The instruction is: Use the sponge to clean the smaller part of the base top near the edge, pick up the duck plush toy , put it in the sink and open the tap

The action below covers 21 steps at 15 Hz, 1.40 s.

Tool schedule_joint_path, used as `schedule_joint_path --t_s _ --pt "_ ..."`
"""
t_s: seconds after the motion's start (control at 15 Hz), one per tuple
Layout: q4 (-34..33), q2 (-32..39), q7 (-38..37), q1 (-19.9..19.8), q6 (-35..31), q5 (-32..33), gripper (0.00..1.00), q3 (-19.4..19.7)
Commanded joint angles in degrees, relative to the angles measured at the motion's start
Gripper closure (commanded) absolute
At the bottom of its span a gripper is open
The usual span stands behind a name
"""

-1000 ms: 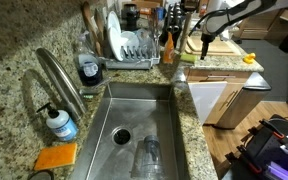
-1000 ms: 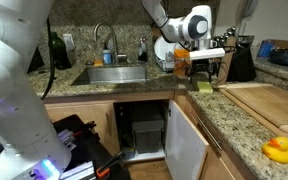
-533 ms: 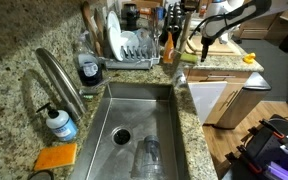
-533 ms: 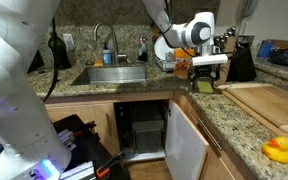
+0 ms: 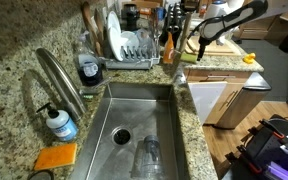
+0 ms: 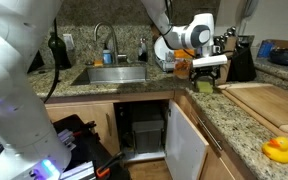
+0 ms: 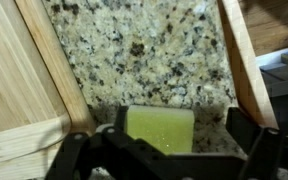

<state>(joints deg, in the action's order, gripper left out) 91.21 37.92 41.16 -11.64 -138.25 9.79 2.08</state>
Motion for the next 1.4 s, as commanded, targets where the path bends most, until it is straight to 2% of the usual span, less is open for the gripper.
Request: schedule_joint_path --t_s 0.0,0.27,0.53,0.6,1.07,1.13,1.33 --pt "-0.9 0.9 -0.6 -0.4 -0.4 0.1 0.0 -0.4" --pt "-3.3 3.3 -1.5 -0.5 -0.8 0.0 0.0 -0.5" --pt "-9.3 7.9 -2.5 -1.6 3.9 -2.2 0.0 -0.9" --pt "-4.8 4.6 -2.4 -0.6 1.4 -0.4 0.0 -0.5" --pt "-10.5 9.0 -3.6 -1.4 4.9 -2.2 0.0 -1.2" --pt "-8.0 7.2 -3.6 -1.0 2.7 -0.9 0.0 -0.6" --pt "-9.0 7.7 -3.9 -1.0 3.9 -0.9 0.0 -0.6"
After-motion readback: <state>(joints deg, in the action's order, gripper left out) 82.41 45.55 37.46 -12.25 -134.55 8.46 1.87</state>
